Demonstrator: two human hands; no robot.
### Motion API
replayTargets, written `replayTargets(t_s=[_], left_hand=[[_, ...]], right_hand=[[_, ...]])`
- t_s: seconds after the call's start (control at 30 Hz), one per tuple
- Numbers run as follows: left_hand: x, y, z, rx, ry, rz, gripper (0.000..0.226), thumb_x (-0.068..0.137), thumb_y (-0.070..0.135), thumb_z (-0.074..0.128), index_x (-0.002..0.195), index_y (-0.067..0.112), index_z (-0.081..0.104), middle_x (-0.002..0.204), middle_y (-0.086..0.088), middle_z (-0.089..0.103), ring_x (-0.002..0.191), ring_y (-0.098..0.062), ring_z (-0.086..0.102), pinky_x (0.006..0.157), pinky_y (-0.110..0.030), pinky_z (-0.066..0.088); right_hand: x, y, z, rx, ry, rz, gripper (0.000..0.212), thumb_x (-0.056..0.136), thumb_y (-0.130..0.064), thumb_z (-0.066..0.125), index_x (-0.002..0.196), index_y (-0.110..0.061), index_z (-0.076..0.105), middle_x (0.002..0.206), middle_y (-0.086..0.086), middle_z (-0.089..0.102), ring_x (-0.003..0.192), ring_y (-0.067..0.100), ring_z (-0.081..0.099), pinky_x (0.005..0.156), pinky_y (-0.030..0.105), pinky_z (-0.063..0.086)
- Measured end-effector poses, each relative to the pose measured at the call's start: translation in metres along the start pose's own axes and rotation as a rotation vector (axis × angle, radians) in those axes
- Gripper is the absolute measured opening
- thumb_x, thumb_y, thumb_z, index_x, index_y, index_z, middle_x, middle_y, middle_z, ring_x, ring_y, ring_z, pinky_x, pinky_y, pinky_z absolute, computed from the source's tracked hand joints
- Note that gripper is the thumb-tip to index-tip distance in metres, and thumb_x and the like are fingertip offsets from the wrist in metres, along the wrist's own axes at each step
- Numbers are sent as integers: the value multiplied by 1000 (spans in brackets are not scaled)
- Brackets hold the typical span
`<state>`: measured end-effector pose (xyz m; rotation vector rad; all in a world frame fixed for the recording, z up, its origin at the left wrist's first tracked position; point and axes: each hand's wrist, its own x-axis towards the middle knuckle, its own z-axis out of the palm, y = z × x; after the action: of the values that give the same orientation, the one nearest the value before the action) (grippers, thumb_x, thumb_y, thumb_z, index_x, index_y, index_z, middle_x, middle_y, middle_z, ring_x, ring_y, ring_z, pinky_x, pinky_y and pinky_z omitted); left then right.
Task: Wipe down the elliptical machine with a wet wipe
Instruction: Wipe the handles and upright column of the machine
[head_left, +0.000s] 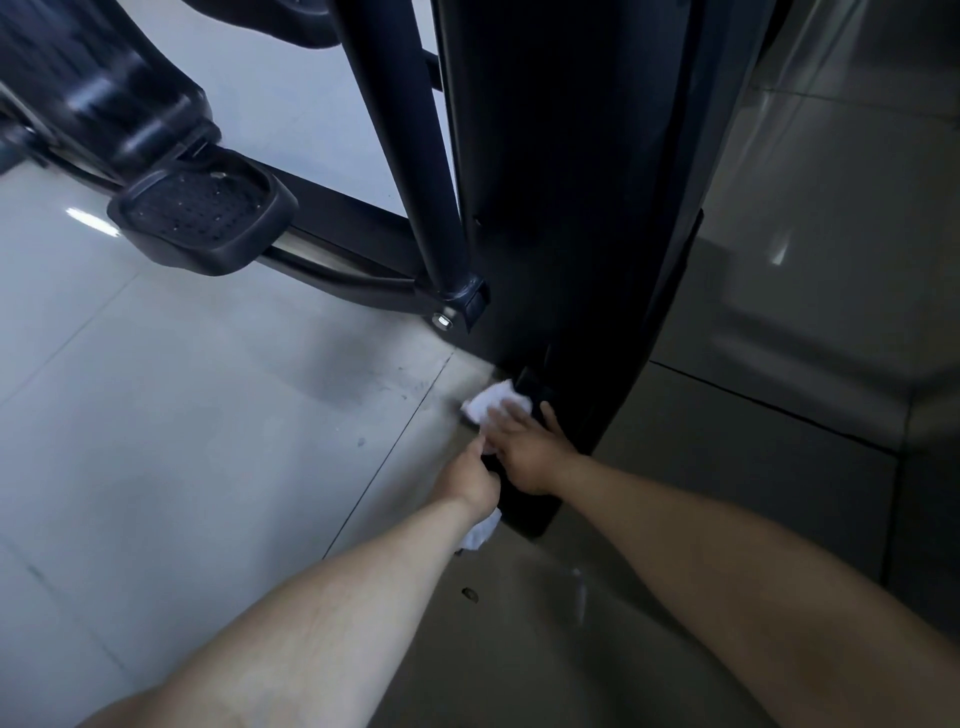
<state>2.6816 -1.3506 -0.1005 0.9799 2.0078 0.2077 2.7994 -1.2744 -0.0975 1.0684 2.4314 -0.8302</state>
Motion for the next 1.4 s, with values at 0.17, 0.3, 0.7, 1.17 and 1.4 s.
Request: replayTargets(t_s=[0.17, 0.3, 0.7, 1.17, 1.4], left_hand=[[3, -8, -1, -22, 2, 7, 59, 96, 14, 47, 148, 41, 44, 136, 5, 64, 121, -21, 60, 105, -32, 47], [2, -6, 0, -35, -3, 50, 57, 97, 15, 45, 148, 40, 46, 135, 7, 64, 120, -20, 60, 106, -32, 46], [13, 1, 8, 69, 74, 39, 45, 100, 20, 52, 144, 28, 57, 133, -4, 65, 118, -27, 62, 93, -29, 48], [-7, 5, 4, 64, 26, -9, 58, 98, 17, 43, 152, 39, 40, 140, -2, 61, 123, -29, 59, 106, -38, 47], [-9, 3, 8, 65, 30, 6, 49, 103, 25, 46, 151, 38, 44, 146, 2, 56, 128, -24, 55, 109, -31, 41]], right_hand=[[8, 14, -6, -64, 5, -8, 59, 108, -26, 29, 164, -27, 8, 171, -7, -10, 155, 13, -18, 123, 52, -14], [16, 25, -18, 60, 104, 117, 62, 107, -27, 27, 164, -23, 3, 171, -3, -13, 156, 13, -14, 126, 42, -3], [-57, 37, 50, -176, 36, -95, 76, 88, -63, -6, 161, -43, 5, 169, -2, -18, 146, 13, -30, 119, 49, -18], [-65, 39, 89, -116, 150, -187, 58, 107, -44, 25, 162, -29, 12, 161, 5, -21, 149, 30, -22, 121, 54, -10], [-61, 46, 56, -55, 94, -33, 62, 108, -44, 24, 162, -33, -5, 165, -5, -25, 150, 13, -26, 123, 55, -9]])
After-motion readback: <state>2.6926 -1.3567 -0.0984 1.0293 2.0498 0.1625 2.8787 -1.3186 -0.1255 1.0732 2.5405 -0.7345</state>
